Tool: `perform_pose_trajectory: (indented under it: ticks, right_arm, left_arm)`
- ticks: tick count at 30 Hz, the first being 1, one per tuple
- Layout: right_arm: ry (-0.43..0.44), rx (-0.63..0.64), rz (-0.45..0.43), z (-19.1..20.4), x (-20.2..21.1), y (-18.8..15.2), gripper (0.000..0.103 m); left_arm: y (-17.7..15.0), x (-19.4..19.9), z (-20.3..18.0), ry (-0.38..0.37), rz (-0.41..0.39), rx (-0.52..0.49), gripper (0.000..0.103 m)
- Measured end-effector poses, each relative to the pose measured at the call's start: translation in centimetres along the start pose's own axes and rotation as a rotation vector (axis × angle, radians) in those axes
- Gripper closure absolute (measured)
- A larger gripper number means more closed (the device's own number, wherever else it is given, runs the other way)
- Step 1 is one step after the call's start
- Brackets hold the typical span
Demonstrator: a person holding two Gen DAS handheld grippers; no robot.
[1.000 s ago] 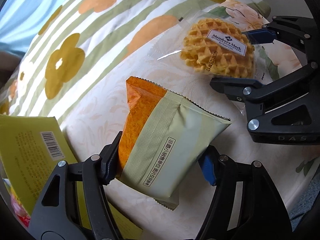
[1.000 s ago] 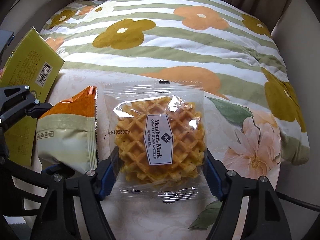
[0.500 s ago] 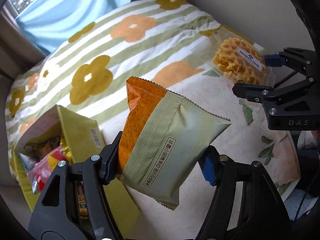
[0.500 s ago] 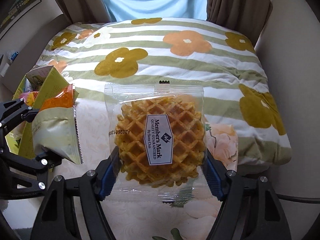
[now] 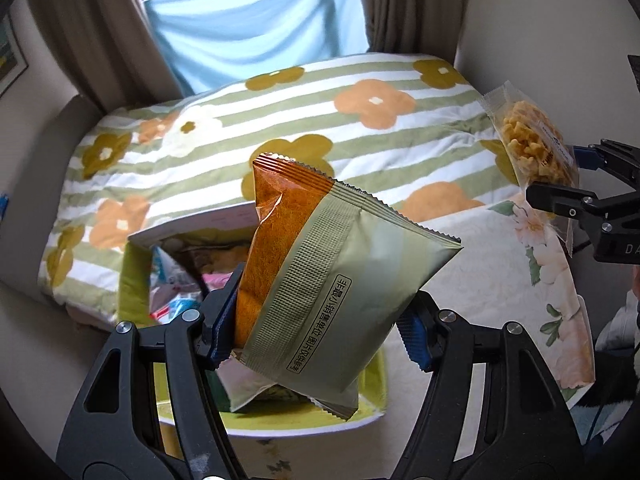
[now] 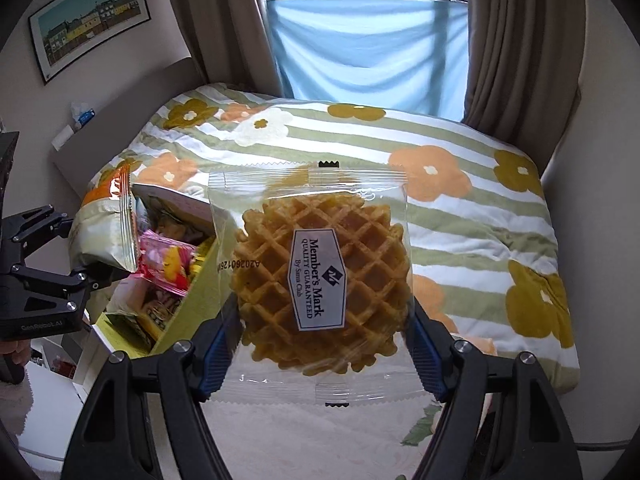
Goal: Organize snacks
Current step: 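Carry both packets over the yellow box and open both tools to drop them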
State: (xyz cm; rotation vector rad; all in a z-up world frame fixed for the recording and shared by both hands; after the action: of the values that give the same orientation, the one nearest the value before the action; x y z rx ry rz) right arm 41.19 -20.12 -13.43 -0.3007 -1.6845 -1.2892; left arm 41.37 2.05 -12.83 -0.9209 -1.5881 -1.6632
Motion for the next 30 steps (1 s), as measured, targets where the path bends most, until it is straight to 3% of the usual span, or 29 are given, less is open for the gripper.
perform_pose_trajectory:
  ticks: [9, 15, 23, 24, 26, 27, 30]
  right_arm:
    - [0.079, 0.029, -0.011, 10.5, -3.2, 4.9, 0.031]
    - [0.106, -0.003, 0.013, 15.3, -6.8, 6.8, 0.031]
    - [0.104, -0.069, 0.052, 18.8, -10.5, 8.1, 0.031]
    - [0.099, -0.072, 0.057, 19.0, -10.7, 8.2, 0.031]
    - [0.088, -0.083, 0.065, 18.8, -11.1, 8.3, 0.031]
    - [0.087, -0.092, 0.068, 18.6, -11.3, 8.4, 0.031]
    - [0.098, -0.115, 0.074, 18.1, -11.7, 8.7, 0.031]
  left_arm:
    - [-2.6, -0.8, 11.0, 0.019, 0.042, 0.09, 0.039]
    - [-4.5, -3.3, 17.7, 0.011, 0.101, 0.134, 0.039]
    - [-5.0, -6.8, 20.8, -0.079, 0.157, 0.119, 0.039]
    - [-4.6, -6.9, 20.8, -0.085, 0.152, 0.113, 0.035]
    - [-4.3, -6.9, 20.4, -0.094, 0.142, 0.093, 0.018]
    - [-4.0, -6.9, 20.4, -0.085, 0.131, 0.086, 0.0]
    - [-4.1, -6.5, 20.6, -0.071, 0.108, 0.087, 0.001]
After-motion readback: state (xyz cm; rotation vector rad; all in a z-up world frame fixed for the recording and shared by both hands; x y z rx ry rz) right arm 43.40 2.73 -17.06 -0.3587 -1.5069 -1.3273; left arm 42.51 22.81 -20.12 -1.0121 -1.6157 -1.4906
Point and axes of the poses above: each gripper's, at about its wrist camera, not at the fingertips, and x roughly against the way its jaws point, z to its left, y to its top, the point moved 2 cm from there along -x, roughly the way its jaws point, and after that the axes turned 11 degrees about x, right-handed, at the moved point
